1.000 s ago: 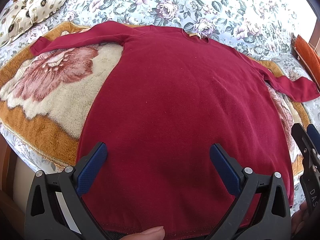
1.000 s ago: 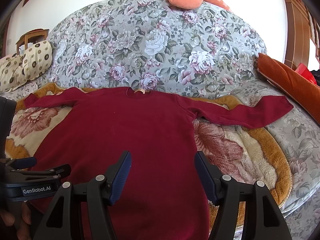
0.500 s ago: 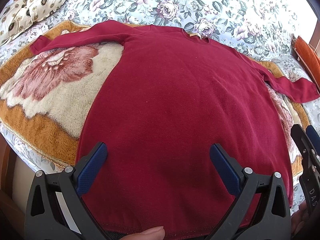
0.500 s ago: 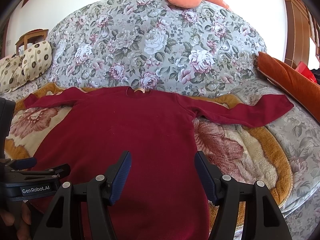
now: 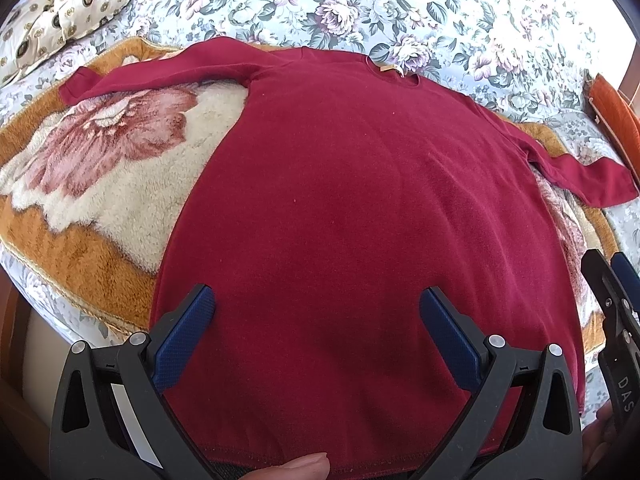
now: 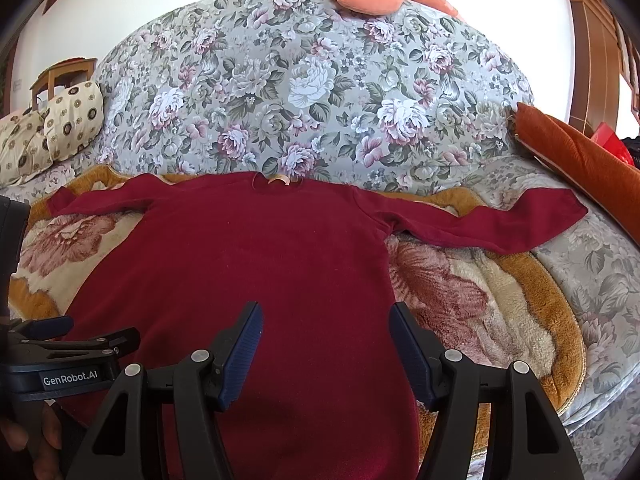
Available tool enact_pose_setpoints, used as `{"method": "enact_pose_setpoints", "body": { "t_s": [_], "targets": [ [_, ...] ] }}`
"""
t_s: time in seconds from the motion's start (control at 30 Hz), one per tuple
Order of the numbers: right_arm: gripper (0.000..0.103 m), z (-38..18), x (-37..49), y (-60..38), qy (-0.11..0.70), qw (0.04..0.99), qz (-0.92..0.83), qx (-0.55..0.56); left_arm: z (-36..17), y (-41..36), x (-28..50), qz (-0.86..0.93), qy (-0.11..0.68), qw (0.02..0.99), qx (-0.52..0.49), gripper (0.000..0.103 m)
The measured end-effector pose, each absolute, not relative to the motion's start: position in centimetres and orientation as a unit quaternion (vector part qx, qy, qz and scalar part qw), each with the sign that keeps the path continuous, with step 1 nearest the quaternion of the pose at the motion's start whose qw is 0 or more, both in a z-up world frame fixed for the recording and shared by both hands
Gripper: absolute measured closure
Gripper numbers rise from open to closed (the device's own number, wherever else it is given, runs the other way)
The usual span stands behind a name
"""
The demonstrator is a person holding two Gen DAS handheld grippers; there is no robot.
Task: Fold small clothes
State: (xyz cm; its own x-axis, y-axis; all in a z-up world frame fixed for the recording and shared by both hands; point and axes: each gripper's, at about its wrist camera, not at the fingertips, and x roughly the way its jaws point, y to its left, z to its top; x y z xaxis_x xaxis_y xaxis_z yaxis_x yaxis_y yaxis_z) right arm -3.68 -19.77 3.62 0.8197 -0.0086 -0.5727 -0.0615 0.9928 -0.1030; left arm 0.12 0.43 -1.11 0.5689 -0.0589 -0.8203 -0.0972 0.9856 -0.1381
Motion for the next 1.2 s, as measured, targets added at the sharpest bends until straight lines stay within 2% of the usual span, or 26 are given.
{"method": "enact_pose_setpoints", "body": {
  "t_s": [1.2],
  "targets": [
    [0.040,3.3,-2.7,-20.0,0.331,0.942,0.008,-0.050,-1.1,1.3,0.5,0.008,0.468,0.878,-0.103,0.001]
  ]
}}
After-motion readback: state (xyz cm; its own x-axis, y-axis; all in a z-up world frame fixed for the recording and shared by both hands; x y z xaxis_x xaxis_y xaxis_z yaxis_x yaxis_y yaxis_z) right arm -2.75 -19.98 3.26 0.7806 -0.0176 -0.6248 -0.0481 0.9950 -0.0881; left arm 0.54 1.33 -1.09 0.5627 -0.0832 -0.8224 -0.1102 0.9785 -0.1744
